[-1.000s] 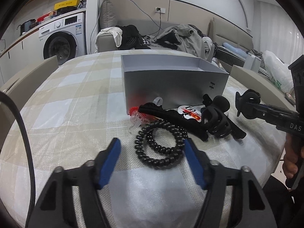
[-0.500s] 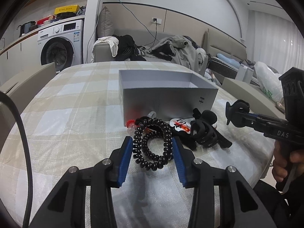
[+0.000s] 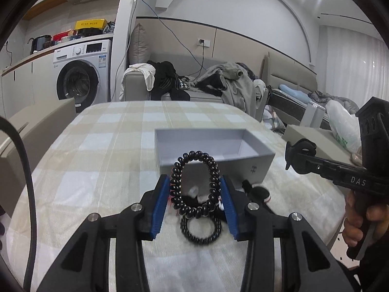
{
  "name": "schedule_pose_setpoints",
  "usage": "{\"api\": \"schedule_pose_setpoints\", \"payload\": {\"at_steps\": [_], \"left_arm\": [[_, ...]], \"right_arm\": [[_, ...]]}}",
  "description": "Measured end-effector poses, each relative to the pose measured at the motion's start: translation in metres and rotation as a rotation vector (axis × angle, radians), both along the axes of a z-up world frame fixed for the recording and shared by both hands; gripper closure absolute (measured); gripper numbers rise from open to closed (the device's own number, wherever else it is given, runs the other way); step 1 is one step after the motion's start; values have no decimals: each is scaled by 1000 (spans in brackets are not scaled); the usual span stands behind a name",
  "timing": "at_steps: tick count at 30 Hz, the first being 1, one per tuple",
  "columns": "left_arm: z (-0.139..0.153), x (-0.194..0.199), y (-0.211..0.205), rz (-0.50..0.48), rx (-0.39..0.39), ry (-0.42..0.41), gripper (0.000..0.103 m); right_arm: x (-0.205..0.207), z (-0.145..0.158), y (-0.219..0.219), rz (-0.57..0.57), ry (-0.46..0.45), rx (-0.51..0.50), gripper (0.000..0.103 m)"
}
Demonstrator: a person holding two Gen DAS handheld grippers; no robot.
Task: Organize jewelry
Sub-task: 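Carry both items into the grey box and open both grippers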
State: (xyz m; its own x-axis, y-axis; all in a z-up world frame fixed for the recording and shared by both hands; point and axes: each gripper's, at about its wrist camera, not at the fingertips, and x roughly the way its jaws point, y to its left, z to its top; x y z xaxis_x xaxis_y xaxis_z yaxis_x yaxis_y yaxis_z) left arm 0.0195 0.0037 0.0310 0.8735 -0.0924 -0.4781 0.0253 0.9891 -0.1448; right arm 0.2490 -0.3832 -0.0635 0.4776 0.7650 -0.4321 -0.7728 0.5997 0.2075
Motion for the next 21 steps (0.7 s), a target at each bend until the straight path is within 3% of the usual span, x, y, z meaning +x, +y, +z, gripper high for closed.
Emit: {"api": "schedule_pose_setpoints", "payload": {"at_steps": [13, 21], "left_arm": [[9, 48, 3, 2, 1, -21, 67], [-3, 47, 12, 33, -8, 15, 67]], "right_arm": [[34, 35, 25, -7, 18, 73, 70], [53, 20, 34, -10, 82, 72, 70]]}}
